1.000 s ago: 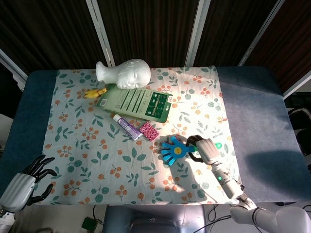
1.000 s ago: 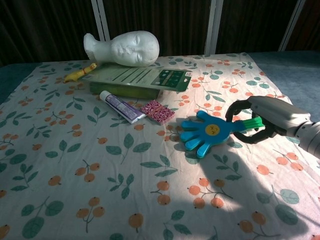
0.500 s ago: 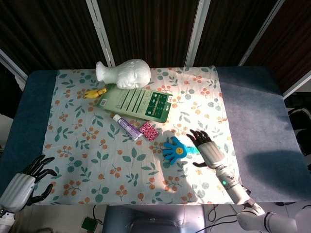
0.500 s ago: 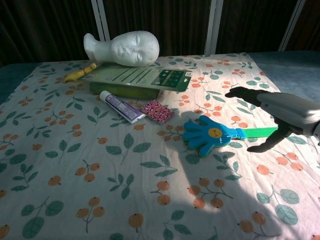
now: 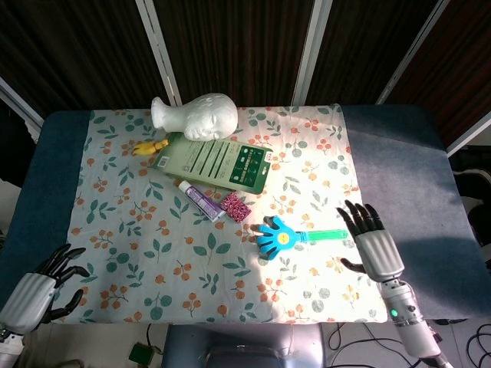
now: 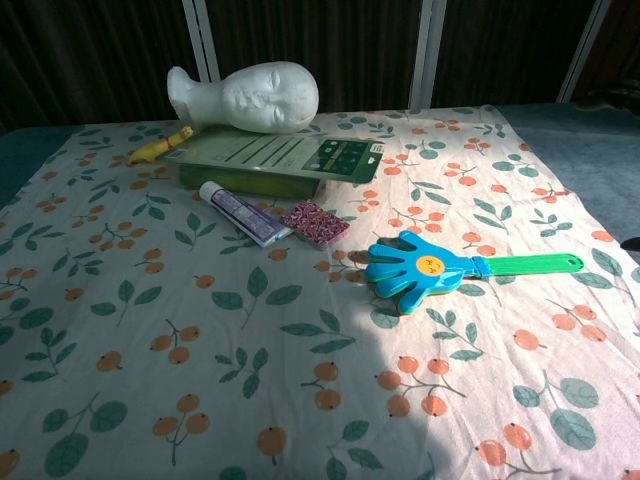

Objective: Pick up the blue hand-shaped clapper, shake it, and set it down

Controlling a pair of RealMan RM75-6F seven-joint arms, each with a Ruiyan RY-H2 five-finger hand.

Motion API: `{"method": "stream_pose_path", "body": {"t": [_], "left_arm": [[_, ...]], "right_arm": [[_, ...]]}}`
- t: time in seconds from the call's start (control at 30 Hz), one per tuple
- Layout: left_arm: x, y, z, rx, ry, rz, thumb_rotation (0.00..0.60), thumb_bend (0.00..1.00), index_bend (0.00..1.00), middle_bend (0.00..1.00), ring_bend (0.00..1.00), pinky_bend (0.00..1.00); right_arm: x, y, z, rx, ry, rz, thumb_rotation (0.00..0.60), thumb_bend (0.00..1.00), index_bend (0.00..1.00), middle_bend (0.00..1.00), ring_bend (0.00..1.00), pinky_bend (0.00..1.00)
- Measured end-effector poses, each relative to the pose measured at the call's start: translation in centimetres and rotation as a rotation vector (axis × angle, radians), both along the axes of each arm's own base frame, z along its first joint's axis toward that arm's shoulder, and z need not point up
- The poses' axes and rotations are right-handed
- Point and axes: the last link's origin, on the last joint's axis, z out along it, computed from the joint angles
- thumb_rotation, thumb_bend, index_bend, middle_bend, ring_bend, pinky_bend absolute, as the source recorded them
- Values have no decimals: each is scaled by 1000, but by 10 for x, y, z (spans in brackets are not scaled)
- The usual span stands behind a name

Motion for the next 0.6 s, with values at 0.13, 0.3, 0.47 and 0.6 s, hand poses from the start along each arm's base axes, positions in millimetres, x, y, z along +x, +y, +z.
{"method": "stream_pose_path", "body": {"t": [0.13, 0.3, 0.47, 0.6], "left_arm": [[0, 0, 0, 2, 0, -1, 600, 431, 399, 128, 52, 266], [0, 1, -2, -3, 3, 0, 600, 432, 399, 128, 52, 266], [1, 2, -4, -8, 6, -5, 600, 432, 400, 128, 52, 265], [2, 2, -4, -8, 7, -9, 600, 432, 399, 128, 52, 266]], "right_arm": [[-7, 22, 17, -74, 77, -27, 600, 0, 0, 0, 0, 0], [-17, 41, 23, -108, 132, -25, 600, 0, 0, 0, 0, 0], [-20, 45, 21, -92, 114, -37, 600, 0, 0, 0, 0, 0], [-22, 46, 19, -69, 103, -51, 600, 0, 0, 0, 0, 0]]}}
